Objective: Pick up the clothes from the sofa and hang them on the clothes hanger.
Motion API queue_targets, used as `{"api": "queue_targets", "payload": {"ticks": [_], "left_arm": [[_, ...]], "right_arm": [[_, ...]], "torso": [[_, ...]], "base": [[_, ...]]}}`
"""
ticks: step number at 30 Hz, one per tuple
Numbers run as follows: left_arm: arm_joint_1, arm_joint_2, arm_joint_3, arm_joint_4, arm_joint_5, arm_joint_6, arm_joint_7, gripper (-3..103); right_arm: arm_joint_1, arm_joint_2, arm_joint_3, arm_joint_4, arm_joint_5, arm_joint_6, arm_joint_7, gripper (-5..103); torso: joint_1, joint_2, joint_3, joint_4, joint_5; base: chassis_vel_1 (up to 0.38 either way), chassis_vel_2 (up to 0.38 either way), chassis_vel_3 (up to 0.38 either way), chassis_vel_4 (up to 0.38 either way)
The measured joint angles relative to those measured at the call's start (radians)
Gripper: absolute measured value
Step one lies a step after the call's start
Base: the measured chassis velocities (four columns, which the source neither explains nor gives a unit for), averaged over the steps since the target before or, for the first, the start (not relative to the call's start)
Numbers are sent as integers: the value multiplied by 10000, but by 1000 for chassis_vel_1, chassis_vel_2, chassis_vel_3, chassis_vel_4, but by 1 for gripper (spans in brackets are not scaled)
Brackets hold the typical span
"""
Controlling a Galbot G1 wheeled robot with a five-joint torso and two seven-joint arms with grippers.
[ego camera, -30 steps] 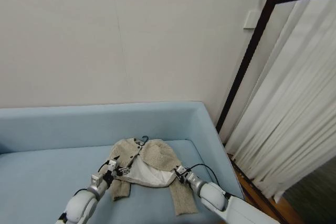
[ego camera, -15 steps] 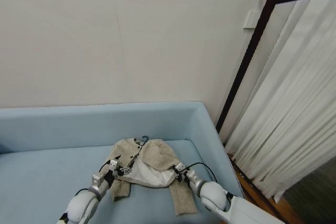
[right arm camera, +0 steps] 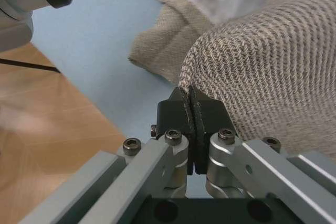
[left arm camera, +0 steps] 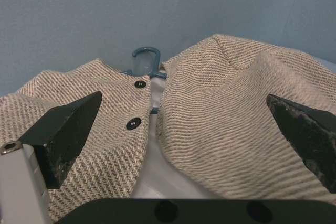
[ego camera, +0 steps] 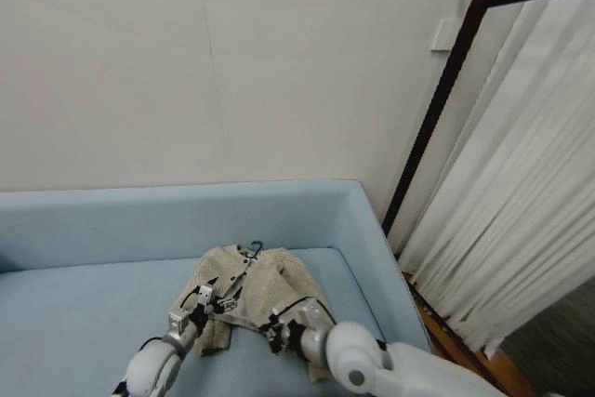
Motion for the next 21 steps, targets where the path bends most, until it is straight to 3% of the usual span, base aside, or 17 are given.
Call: {"api": "queue_targets", "payload": {"ticks": [4, 10, 14, 16, 18, 21], "left_arm": [[162, -64, -213, -177, 44, 11, -11, 100], [354, -160, -383, -275, 135, 19, -24, 100], [457, -415, -447, -33, 364, 58, -352, 100], [466, -487, -447, 30, 351, 92, -394, 100], [538, -705, -415, 138, 316, 281, -669, 100], [638, -814, -388, 381, 1611, 238, -889, 100]], "right_arm": [[93, 987, -358, -1075, -52, 130, -17, 0], [-320, 1198, -285, -1468, -171, 118, 166, -1], [-774, 798, 501, -1121, -158, -66, 188, 20], [-850, 707, 666, -1014, -159, -66, 179, 20], [-1123, 446, 1227, -721, -210, -9, 80, 31], [-1391, 206, 1725, -531, -440, 87, -93, 42]], "torso": [[0, 0, 0, -1, -1], [0, 0, 0, -3, 1], [0, 0, 0, -4, 1], [0, 0, 0, -4, 1], [0, 0, -1, -4, 2], [0, 0, -1, -2, 2]], "base": [[0, 0, 0, 0], [0, 0, 0, 0], [0, 0, 0, 0], [0, 0, 0, 0], [0, 0, 0, 0], [0, 0, 0, 0]]}}
